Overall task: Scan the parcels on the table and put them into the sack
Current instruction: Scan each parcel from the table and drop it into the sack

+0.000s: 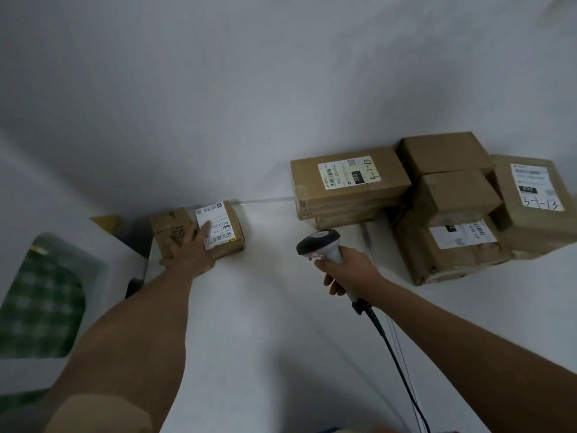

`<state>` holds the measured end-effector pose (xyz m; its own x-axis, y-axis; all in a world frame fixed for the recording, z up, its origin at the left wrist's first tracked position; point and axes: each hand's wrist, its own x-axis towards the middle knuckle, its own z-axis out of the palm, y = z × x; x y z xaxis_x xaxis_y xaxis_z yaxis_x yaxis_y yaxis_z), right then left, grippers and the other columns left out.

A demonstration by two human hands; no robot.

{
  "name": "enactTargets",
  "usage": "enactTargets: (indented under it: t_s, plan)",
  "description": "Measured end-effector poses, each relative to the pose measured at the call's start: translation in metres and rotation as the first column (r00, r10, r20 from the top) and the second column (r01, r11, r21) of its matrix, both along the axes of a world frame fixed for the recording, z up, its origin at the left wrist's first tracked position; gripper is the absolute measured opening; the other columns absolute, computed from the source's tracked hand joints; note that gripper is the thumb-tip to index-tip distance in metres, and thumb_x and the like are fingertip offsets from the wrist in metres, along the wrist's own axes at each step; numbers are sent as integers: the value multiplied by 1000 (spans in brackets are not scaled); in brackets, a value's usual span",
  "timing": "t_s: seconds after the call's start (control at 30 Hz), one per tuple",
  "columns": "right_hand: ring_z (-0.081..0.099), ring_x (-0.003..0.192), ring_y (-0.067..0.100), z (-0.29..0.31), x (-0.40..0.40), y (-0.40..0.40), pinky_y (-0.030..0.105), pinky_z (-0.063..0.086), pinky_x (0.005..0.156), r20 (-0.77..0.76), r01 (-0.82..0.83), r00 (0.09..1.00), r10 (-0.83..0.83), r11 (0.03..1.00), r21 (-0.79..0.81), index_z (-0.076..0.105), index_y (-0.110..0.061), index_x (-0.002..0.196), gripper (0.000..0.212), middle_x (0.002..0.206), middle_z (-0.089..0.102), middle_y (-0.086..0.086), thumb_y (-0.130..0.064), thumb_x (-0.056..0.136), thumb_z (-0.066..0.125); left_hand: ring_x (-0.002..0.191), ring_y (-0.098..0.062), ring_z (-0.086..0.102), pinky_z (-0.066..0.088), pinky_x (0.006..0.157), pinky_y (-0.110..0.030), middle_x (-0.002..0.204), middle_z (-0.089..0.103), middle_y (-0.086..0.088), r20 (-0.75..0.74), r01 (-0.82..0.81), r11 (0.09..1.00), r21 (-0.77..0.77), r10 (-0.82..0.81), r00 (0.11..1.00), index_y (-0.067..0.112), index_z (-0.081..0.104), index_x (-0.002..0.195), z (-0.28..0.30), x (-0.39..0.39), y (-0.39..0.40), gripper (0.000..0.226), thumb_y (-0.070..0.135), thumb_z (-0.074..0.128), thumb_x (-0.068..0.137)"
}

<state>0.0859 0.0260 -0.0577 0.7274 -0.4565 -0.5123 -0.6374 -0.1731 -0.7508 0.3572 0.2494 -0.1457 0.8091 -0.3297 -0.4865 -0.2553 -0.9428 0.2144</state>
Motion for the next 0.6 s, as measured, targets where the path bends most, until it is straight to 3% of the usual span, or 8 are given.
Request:
enactTargets:
  t_s: [0.1,0.23,0.37,0.47,0.6]
  plan:
    - [67,56,14,-3,-1,-3,24,52,55,-3,13,1000,-13,1000,2,62,-12,104,24,75,72,6,-34,95,60,147,-42,-15,12,105,-80,162,-4,15,51,55,997,47,-57,997,56,-1,149,4,-15,-5,84,43,60,92]
    - [66,55,14,-1,-8,-4,24,51,53,10,60,998,-61,998,29,61,-10,103,24,74,71,7,-32,95,61,148,-39,-13,20,109,-72,162,4,13,75,116,992,56,-120,990,55,5,150,6,-36,-11,76,47,56,94]
    - [67,55,15,2,-21,-4,24,51,52,26,82,996,-83,996,39,62,-11,104,23,73,71,7,-32,93,62,148,-35,-17,27,108,-68,161,6,17,73,228,973,28,-229,971,53,12,150,7,-65,-13,72,35,54,95]
    - [67,56,16,6,-36,-4,25,51,53,41,107,993,-108,993,44,62,-12,102,22,73,71,7,-32,93,62,148,-37,-13,27,109,-68,161,4,18,72,344,938,42,-347,935,52,11,151,8,-100,-18,75,27,52,93]
    - [66,54,15,9,-63,-7,24,51,52,51,157,986,-160,986,49,62,-13,99,19,73,70,7,-31,93,63,148,-40,-13,21,110,-68,162,2,17,74,461,887,29,-462,884,53,9,150,2,-157,-30,75,33,54,93]
